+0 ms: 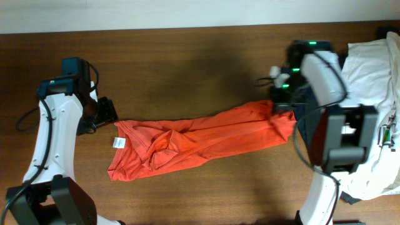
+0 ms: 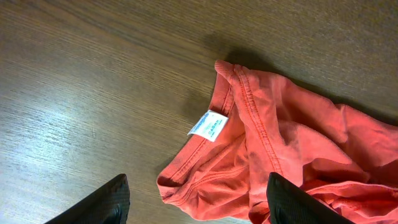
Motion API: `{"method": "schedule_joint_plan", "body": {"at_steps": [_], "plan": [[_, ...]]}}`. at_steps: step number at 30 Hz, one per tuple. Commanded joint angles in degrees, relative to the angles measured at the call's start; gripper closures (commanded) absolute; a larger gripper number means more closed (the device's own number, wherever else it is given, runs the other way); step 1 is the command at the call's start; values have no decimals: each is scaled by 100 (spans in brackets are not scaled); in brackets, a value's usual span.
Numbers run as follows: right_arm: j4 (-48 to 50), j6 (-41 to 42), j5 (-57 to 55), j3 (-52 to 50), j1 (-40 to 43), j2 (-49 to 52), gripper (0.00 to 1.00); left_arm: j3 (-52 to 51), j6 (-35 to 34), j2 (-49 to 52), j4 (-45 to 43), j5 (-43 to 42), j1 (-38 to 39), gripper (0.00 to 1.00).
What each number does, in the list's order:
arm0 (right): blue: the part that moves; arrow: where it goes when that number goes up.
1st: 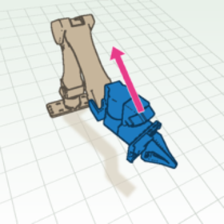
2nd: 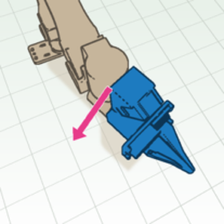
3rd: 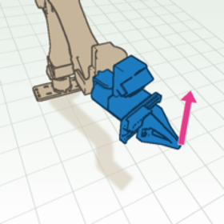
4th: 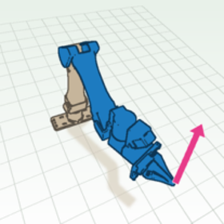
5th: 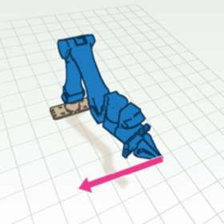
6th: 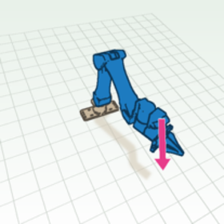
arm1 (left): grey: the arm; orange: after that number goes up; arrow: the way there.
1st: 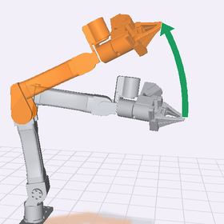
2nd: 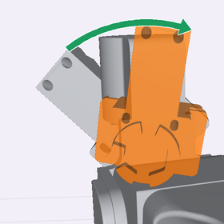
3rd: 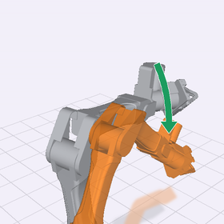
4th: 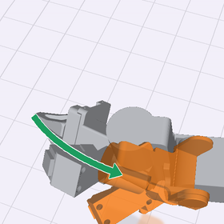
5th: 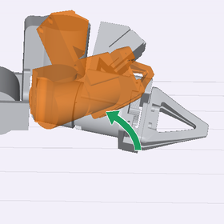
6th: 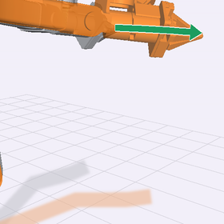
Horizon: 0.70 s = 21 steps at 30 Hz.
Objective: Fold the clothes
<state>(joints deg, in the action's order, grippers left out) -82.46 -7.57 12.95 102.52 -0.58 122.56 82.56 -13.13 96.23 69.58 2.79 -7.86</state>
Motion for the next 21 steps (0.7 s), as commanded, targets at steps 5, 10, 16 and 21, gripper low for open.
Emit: {"method": "schedule_joint_plan", "body": {"at_steps": [5, 10, 16, 21], "plan": [[433, 654, 7, 42, -2411, -118, 96, 0, -13, 17, 9, -50, -20, 30], [831, 898, 7, -31, -3379, -52, 80, 0, -13, 17, 31, -50, -20, 30], [837, 483, 503, -31, -3766, -35, 75, 0, -13, 17, 24, -46, -20, 30], [719, 1172, -483, -28, -3679, -46, 73, 0, -13, 17, 28, -46, -20, 30]]}}
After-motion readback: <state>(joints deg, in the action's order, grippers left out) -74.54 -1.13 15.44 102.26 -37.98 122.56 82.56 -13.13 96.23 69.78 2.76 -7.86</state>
